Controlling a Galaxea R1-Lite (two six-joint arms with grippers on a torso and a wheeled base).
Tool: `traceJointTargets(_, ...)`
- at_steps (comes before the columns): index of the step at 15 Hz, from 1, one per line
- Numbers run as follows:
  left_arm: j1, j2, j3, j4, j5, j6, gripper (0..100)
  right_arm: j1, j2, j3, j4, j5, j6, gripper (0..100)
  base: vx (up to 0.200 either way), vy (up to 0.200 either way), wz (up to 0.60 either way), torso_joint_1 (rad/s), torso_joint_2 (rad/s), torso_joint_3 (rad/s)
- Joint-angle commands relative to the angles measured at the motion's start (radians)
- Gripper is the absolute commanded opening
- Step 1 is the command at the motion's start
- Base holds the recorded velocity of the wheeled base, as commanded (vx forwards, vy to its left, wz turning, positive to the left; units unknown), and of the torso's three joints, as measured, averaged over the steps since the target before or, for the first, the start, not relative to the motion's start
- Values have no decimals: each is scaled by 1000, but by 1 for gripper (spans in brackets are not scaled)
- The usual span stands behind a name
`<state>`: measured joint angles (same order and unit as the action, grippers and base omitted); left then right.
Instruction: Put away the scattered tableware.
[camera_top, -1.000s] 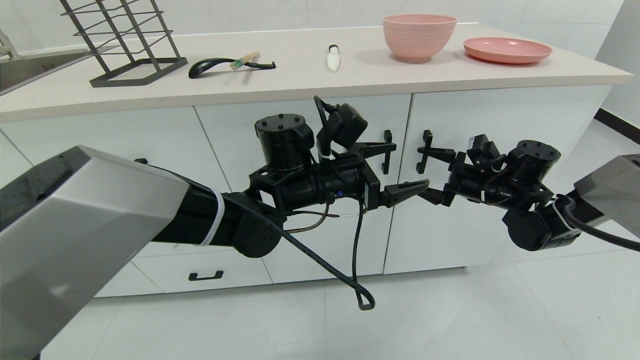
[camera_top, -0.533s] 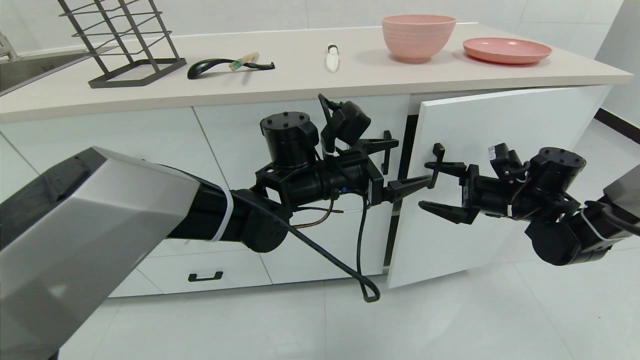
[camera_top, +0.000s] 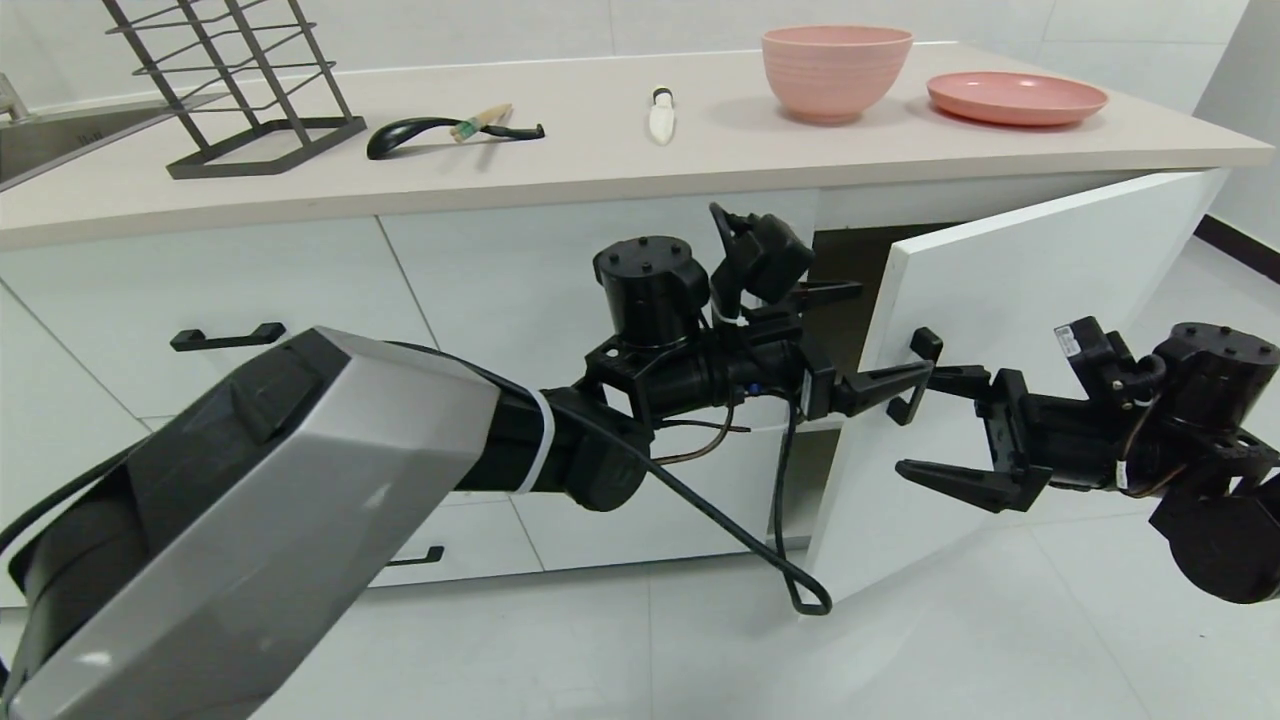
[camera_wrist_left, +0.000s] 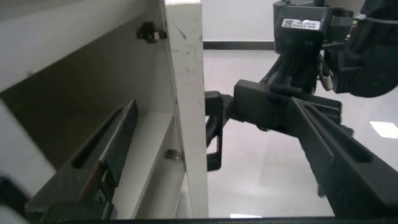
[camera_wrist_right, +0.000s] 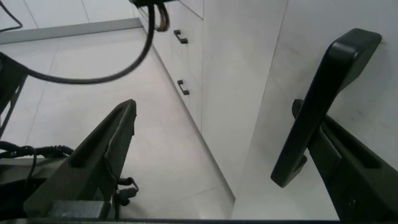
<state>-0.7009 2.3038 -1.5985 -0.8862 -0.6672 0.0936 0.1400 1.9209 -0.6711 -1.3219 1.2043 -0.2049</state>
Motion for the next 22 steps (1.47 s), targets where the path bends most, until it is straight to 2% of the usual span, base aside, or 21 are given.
traceJointTargets(1,-12,34,-21,-2,0,0,100,1,-34,10,-7,15,-7,100,0,0,0,0,0,0)
traceJointTargets(2,-57,95,-133,-8,0,0,100,1,-40,33,-7,12,-10,100,0,0,0,0,0,0)
traceJointTargets(7,-137,129,-149,-27,-6,-6,100,0,-34,47,-7,-8,-11,100,0,0,0,0,0,0)
traceJointTargets(9,-143,128,-149,-45,-5,-6,100,-22,-28,45,-7,-72,-25,100,0,0,0,0,0,0)
traceJointTargets(10,-143,123,-147,-53,-5,-8,100,-46,-28,48,-5,-137,-30,100,0,0,0,0,0,0)
traceJointTargets(22,-169,121,-144,-57,-5,-8,100,-163,-42,139,-5,-166,-53,100,0,0,0,0,0,0)
